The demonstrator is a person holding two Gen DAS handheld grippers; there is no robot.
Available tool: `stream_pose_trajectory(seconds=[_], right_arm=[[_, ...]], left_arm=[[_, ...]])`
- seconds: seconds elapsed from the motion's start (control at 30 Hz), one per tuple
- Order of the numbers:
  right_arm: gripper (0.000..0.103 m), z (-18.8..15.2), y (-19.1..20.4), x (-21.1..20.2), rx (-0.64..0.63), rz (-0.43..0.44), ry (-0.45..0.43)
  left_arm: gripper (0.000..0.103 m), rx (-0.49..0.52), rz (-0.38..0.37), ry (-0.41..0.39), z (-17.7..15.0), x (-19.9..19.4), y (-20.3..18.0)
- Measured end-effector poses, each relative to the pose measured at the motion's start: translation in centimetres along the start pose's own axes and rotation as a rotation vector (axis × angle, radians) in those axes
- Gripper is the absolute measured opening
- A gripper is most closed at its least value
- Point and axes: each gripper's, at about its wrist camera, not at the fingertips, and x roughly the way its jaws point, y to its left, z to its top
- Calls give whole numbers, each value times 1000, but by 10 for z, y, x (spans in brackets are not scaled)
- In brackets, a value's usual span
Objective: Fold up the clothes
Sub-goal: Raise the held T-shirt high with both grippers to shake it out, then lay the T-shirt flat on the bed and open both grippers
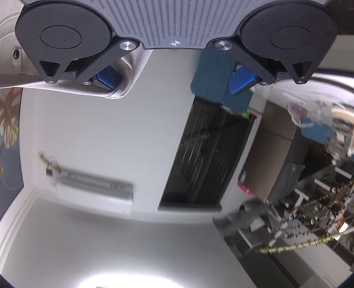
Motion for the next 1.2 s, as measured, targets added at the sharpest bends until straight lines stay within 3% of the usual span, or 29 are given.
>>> stream_pose_trajectory(seconds=[0.13,0.23,0.4,0.5,0.63,0.77,0.93,1.03,1.2], right_arm=[[103,-71,-7,84,2,-10,148],[103,-124,-4,174,6,-15,263],[103,-216,7,330,11,-46,399],[103,-287,19,411,12,-55,445],[103,-395,35,496,14,-40,543],[103,-499,49,538,-5,-22,708],[103,-574,60,553,-53,51,935],[103,-576,58,551,-48,106,995],[103,-540,50,532,61,139,942]], left_arm=[[103,18,43,111,-73,105,11],[103,50,93,192,-117,202,13],[103,141,157,247,-207,361,7],[103,135,194,317,-280,451,17],[103,167,212,484,-389,555,45],[103,227,213,672,-490,599,71],[103,310,140,947,-561,623,82],[103,315,104,940,-542,604,79],[103,318,46,907,-506,567,73]])
